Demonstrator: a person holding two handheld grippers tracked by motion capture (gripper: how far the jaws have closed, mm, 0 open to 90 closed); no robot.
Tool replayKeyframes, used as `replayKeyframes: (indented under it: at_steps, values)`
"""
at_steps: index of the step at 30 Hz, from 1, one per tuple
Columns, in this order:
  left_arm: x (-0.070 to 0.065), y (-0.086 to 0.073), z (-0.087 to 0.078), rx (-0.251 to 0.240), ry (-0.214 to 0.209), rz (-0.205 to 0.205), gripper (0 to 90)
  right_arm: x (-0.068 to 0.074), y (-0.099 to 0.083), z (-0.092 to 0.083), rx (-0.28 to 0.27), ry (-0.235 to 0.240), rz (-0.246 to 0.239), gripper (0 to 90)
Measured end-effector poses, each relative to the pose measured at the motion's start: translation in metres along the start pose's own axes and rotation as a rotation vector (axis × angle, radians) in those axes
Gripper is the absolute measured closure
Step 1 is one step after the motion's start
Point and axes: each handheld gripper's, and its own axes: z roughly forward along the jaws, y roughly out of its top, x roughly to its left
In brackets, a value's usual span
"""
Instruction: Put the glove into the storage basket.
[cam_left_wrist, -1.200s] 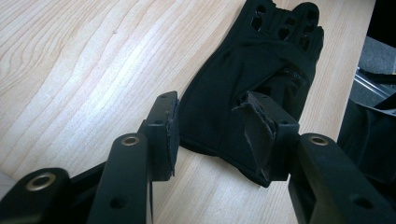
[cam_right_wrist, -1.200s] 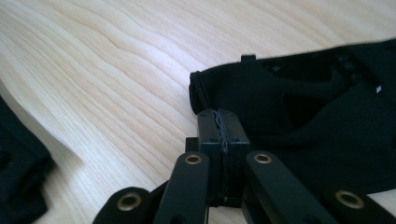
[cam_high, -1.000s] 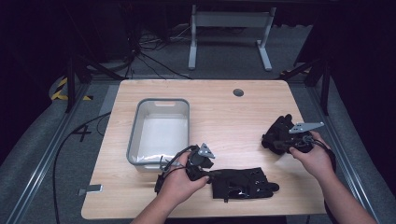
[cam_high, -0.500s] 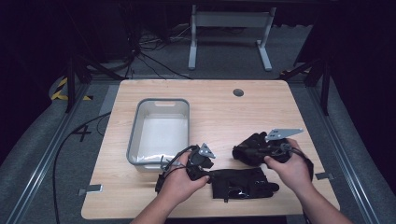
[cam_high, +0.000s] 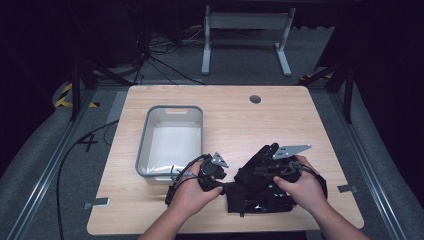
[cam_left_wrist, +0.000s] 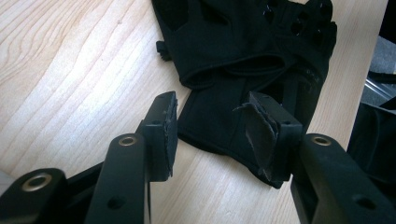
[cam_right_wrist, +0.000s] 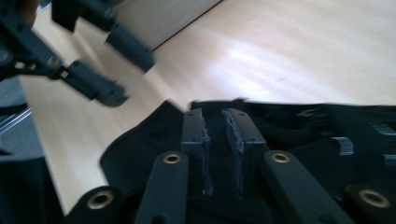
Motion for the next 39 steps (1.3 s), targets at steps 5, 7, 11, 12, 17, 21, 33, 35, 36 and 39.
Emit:
replayKeyframes:
  at_steps: [5, 7, 11, 12, 17, 21, 33, 35, 36, 39]
  values:
    - [-0.004, 0.007, 0.002, -0.010, 0.000, 0.004, 52.9, -0.034, 0.003, -0.016, -0.025, -0.073, 0.019, 74.7]
    - [-0.005, 0.009, 0.003, -0.007, 0.001, 0.005, 52.4, -0.048, 0.003, -0.019, -0.022, -0.098, 0.030, 74.1]
    - [-0.005, 0.012, 0.007, -0.004, 0.012, -0.001, 51.8, -0.072, 0.002, -0.017, -0.004, -0.126, 0.038, 72.3]
    - [-0.003, 0.013, 0.009, -0.007, 0.015, -0.016, 51.7, -0.083, 0.001, -0.013, -0.001, -0.143, 0.045, 72.0]
    - [0.003, 0.014, 0.015, 0.000, 0.015, -0.043, 51.1, -0.103, 0.002, -0.001, 0.019, -0.164, 0.056, 69.8]
    - [0.007, 0.013, 0.023, 0.000, 0.004, -0.068, 50.8, -0.116, 0.004, 0.014, 0.045, -0.175, 0.038, 68.5]
    - [0.012, 0.013, 0.033, 0.026, 0.011, -0.087, 50.4, -0.124, 0.016, 0.048, 0.097, -0.195, 0.025, 66.7]
    - [0.012, 0.013, 0.033, 0.026, 0.011, -0.088, 50.4, -0.125, 0.017, 0.053, 0.113, -0.199, 0.020, 66.4]
    - [0.012, 0.013, 0.033, 0.027, 0.011, -0.088, 50.3, -0.125, 0.017, 0.055, 0.119, -0.202, 0.019, 66.7]
    - [0.012, 0.013, 0.032, 0.027, 0.014, -0.090, 50.2, -0.126, 0.018, 0.060, 0.139, -0.197, 0.015, 69.5]
